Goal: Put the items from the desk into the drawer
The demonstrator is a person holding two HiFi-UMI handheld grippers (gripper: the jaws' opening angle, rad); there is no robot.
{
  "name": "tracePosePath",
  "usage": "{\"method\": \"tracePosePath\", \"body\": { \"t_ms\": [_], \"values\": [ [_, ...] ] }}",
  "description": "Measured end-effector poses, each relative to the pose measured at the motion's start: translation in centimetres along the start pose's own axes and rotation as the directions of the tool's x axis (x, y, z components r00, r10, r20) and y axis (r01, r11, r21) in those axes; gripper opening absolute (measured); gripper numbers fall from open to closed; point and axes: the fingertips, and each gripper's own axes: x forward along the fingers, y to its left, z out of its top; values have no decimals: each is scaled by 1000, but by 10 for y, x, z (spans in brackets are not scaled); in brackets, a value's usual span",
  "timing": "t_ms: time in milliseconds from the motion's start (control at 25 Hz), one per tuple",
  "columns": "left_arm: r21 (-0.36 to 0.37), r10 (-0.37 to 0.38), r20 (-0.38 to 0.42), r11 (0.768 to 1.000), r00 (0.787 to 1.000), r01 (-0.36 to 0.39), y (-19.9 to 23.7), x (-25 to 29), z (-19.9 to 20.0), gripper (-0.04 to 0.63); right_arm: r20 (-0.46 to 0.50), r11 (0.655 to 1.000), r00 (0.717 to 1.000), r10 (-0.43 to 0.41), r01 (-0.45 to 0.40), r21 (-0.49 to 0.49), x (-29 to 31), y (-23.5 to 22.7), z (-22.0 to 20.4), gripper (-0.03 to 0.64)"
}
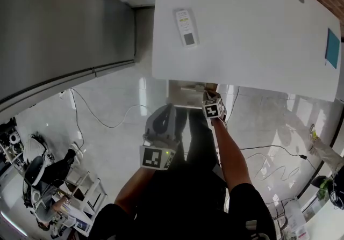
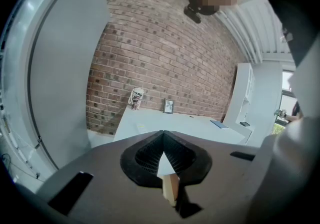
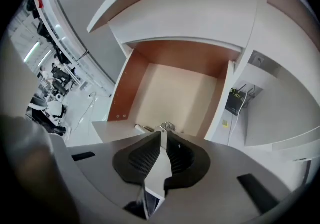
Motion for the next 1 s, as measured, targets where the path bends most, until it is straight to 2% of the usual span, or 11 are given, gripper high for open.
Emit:
{"method": "tracePosePath", "body": {
  "t_ms": [320, 440, 520, 600, 760, 1000],
  "values": [
    [20, -10, 53, 1000, 999, 9, -6, -16, 37, 0, 71, 1000, 997, 19, -21, 21, -73, 7, 28, 6],
    [33, -14, 95, 999, 995, 11, -8, -16, 58, 0, 159, 999, 987, 36, -40, 24, -109, 5, 63, 2],
    [40, -19, 120, 999, 993, 14, -9, -19, 70, 0, 244, 999, 969, 37, -43, 21, -140, 4, 93, 2],
    [47, -24, 139, 999, 990, 18, -10, -24, 81, 0, 335, 999, 942, 33, -42, 20, -177, 5, 124, 2],
    [46, -24, 173, 999, 985, 16, -12, -33, 102, 0, 497, 999, 867, 26, -39, 15, -257, 11, 181, 0],
    [45, -34, 232, 999, 972, 24, -13, -41, 138, 0, 697, 999, 715, 44, -32, -31, -364, 34, 236, 0]
  ]
}}
